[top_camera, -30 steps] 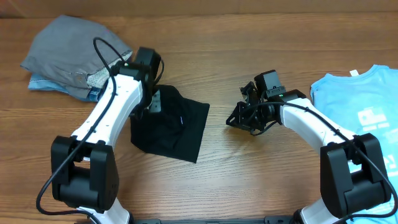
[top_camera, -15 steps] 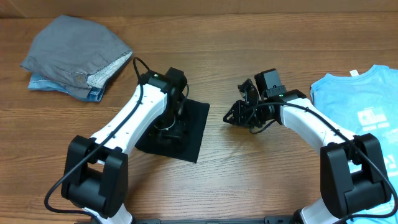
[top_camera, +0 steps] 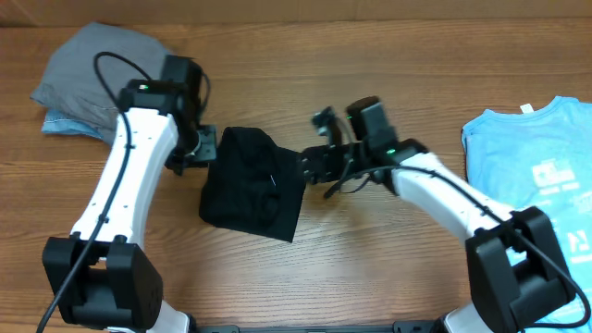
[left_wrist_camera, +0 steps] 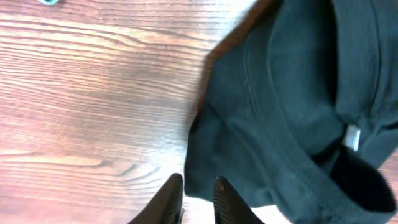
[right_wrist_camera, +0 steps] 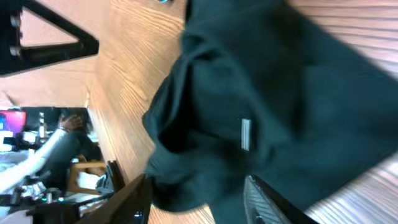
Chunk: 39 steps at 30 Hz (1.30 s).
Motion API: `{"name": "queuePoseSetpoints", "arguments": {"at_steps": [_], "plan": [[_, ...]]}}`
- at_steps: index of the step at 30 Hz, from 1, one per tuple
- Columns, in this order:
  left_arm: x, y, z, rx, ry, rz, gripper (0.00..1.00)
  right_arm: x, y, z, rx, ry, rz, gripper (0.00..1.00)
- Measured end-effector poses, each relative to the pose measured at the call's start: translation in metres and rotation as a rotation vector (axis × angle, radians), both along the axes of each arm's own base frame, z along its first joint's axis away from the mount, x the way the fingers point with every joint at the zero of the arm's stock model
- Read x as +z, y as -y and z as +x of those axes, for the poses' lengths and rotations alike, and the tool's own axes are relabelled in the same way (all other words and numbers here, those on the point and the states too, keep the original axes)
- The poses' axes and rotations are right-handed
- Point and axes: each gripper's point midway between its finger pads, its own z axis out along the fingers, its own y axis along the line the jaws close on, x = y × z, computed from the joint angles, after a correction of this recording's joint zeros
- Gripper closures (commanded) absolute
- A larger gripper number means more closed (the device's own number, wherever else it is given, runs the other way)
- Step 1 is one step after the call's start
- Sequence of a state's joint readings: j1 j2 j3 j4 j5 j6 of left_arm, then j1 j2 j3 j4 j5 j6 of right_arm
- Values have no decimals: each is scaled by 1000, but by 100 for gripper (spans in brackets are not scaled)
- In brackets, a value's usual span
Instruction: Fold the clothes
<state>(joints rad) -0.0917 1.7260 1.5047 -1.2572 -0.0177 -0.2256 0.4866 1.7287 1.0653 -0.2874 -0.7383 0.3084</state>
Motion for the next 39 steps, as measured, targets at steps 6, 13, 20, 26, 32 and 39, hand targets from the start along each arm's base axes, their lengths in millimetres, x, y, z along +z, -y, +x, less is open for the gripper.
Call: {"name": "queuePoseSetpoints", "arguments": {"at_steps": [6,13,20,26,32,39], "plan": [[-8,27,-1,-79,-5,-174,75,2,-25,13,-75,139,-59,47],[-8,40,-12,-117,-45,-251,76,16,-36,42,-214,216,-16,52],[-8,42,-15,-131,-52,-263,75,0,-45,53,-302,108,40,57],[-8,42,-13,-132,-43,-264,74,4,-57,46,-325,49,74,64],[-8,42,-12,-132,-43,-263,72,4,-65,35,-312,-22,97,64],[-8,42,-11,-133,-37,-263,71,2,-62,40,-372,-30,86,48]]}}
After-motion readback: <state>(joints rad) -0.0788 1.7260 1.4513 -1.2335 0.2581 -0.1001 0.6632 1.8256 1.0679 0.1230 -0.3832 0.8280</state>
